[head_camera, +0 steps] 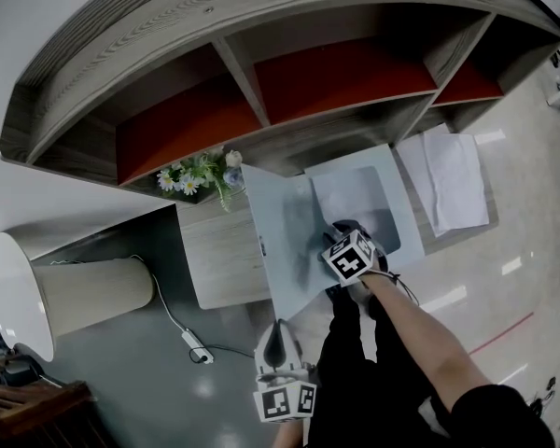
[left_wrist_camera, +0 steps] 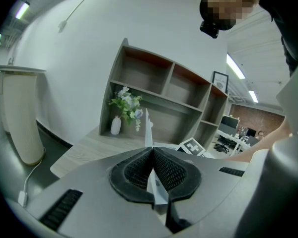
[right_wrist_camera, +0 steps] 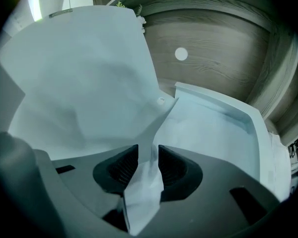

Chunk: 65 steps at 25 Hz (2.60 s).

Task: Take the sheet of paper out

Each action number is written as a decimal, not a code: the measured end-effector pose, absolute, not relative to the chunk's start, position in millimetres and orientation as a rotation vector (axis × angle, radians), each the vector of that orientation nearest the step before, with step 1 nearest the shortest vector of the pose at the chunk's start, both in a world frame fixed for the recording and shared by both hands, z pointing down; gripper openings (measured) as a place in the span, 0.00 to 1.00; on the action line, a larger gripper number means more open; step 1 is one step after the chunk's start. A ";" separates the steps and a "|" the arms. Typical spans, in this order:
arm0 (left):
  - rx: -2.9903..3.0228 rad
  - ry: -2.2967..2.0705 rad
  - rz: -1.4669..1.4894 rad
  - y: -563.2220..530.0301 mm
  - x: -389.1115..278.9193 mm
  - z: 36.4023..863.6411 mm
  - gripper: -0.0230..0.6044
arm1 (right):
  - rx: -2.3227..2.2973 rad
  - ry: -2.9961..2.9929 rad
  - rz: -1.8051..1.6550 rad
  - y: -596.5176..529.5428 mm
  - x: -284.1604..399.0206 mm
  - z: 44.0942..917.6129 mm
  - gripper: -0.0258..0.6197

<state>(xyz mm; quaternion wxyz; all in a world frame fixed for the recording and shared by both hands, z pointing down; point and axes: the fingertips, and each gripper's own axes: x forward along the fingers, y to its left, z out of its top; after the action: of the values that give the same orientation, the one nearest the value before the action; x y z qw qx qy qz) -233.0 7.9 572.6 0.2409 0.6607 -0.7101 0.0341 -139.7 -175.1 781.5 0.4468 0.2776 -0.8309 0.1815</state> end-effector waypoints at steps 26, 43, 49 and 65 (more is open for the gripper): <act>1.801 -1.960 0.086 6.7 -231.4 572.0 0.06 | 0.709 -2.033 0.430 -180.0 -134.9 781.4 0.06; 1.852 -1.932 0.071 1.4 -224.7 568.4 0.06 | 0.757 -2.199 0.533 -171.9 -148.2 718.2 0.06; 1.873 -1.922 0.068 -0.1 -220.0 567.5 0.06 | 0.776 -2.248 0.545 -170.2 -147.9 696.0 0.06; 1.953 -1.882 0.072 -7.0 -210.2 563.1 0.06 | 0.867 -2.382 0.604 -171.6 -135.3 634.4 0.06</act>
<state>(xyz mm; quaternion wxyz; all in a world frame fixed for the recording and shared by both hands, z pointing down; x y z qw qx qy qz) -210.2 -7.0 563.1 0.2126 0.7032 -0.6779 0.0260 -135.3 -171.6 634.4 0.2646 0.3207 -0.8816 0.2235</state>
